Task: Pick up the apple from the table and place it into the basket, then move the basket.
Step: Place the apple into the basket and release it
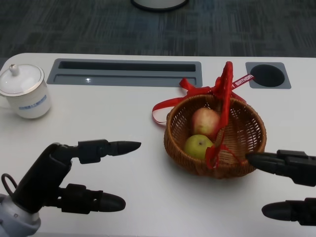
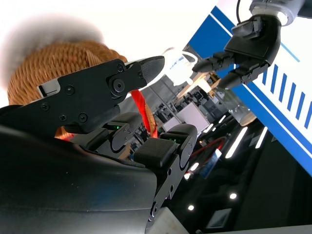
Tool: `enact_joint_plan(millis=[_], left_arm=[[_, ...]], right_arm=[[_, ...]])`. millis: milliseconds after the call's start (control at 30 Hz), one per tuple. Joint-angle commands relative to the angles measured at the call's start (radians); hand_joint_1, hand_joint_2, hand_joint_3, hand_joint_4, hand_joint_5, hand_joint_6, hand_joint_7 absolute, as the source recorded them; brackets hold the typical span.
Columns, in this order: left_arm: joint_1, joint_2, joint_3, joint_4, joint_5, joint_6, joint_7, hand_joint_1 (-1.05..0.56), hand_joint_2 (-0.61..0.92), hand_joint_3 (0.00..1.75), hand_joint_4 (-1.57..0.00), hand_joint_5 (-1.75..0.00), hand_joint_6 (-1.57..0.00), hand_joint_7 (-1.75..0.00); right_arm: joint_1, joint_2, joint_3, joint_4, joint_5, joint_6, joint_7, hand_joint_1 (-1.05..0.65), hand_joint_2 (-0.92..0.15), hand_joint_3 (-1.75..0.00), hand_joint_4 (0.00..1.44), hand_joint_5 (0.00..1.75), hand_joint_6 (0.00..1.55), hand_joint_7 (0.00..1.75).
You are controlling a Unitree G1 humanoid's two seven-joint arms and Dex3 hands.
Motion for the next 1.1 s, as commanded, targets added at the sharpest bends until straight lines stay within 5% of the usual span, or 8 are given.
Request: enact_joint_plan(millis=[33,467,733,1100], left_arm=[[0.025,0.008,0.01,-0.011,-0.014,-0.003,0.0,-0.42,0.7,0.0,-0.88,-0.03,-0.82,-0.03],[0.043,0.003,-0.002,-0.035,-0.001,0.02,-0.001,-0.41,0.68,0.0,-0.92,-0.02,-0.85,-0.01],[0.05,0.0,-0.005,-0.056,0.003,0.032,-0.001,-0.43,0.67,0.0,-0.93,-0.02,-0.86,-0.01],[0.061,-0.007,-0.007,-0.077,0.009,0.036,0.005,-0.42,0.67,0.0,-0.93,-0.01,-0.86,0.0]], right_arm=[[-0.029,-0.021,-0.018,0.007,-0.026,-0.035,-0.021,-0.47,-0.76,0.0,0.6,0.0,0.56,0.0],[-0.084,-0.042,-0.052,-0.051,-0.179,-0.028,-0.107,-0.52,-0.75,0.0,0.59,0.01,0.53,0.0],[-0.264,-0.041,-0.057,0.133,-0.413,-0.111,-0.188,-0.52,-0.76,0.0,0.63,0.01,0.57,0.01],[-0.489,-0.076,0.039,0.373,-0.766,-0.061,-0.41,-0.54,-0.76,0.0,0.67,0.01,0.59,0.01]])
